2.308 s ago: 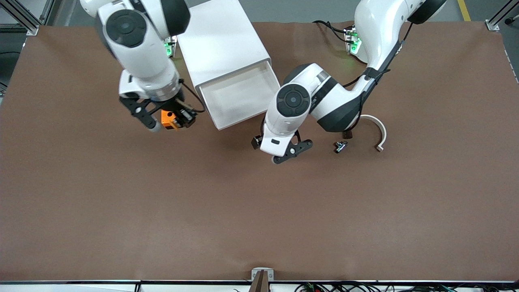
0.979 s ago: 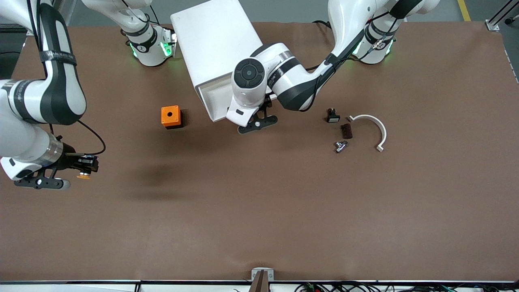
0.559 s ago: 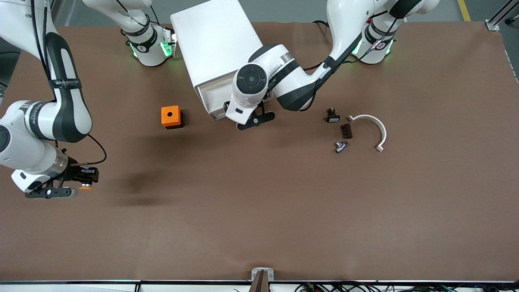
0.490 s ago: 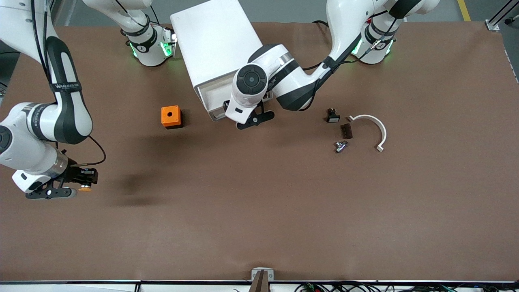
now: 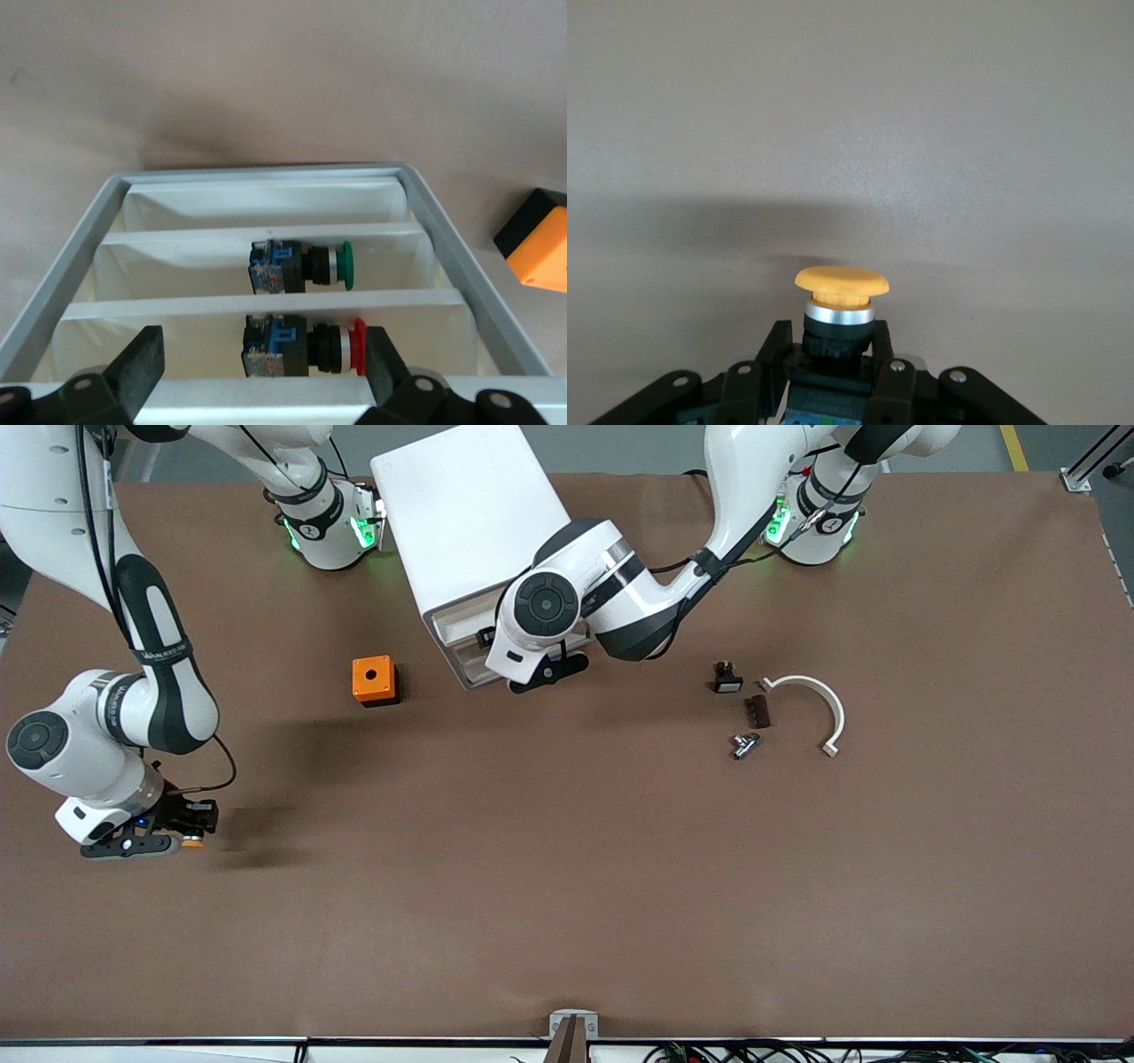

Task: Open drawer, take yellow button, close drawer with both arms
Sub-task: 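Carry the button with the right gripper while the left gripper pushes the drawer shut, then lower the yellow button onto the table and open the right gripper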

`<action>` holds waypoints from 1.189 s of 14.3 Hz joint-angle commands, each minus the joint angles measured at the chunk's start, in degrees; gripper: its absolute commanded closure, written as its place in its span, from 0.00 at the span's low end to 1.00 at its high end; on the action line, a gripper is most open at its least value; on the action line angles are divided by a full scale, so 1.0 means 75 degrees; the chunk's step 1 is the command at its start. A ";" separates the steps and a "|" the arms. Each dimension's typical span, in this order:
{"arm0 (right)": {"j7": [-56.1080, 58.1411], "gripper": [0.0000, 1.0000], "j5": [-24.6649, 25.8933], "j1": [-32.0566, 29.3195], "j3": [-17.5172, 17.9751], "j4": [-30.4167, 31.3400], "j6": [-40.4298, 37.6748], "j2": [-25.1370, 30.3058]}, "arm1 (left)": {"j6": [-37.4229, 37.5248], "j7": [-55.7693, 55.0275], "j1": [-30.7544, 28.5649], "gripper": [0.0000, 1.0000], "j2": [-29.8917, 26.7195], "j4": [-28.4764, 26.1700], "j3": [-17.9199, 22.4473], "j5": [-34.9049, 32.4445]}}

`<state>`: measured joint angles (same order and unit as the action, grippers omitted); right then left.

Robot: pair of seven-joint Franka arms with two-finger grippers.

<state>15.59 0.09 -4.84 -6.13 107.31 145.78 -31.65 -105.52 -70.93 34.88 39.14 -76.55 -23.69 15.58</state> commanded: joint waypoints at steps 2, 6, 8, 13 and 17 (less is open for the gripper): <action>0.0184 1.00 -0.0117 -0.0222 0.0184 0.0047 0.0366 -0.0302 | -0.0041 -0.0036 0.0188 0.00 0.0067 -0.0105 -0.0029 0.0617; 0.0172 0.95 -0.0129 -0.0234 0.0185 0.0047 0.0519 -0.0560 | -0.0041 -0.0082 0.0259 0.00 0.0067 -0.0305 -0.0029 0.1015; 0.0137 0.63 -0.0129 -0.0210 0.0185 0.0036 0.0519 -0.0561 | -0.0041 -0.0082 0.0259 0.00 0.0067 -0.0329 -0.0029 0.1063; 0.0078 0.00 -0.0129 -0.0128 0.0196 -0.0023 0.0390 -0.0398 | -0.0099 0.0023 0.0224 0.00 0.0055 -0.0305 -0.0017 0.1145; 0.0020 0.00 -0.0141 0.0141 0.0185 -0.0023 -0.0777 0.0550 | -0.0193 0.0047 0.0084 0.00 -0.0015 -0.0305 0.0076 0.0924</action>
<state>15.58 0.08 -4.65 -5.08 105.97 145.36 -33.27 -106.07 -70.91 35.75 40.01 -78.24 -23.31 21.70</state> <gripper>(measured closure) 0.000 0.000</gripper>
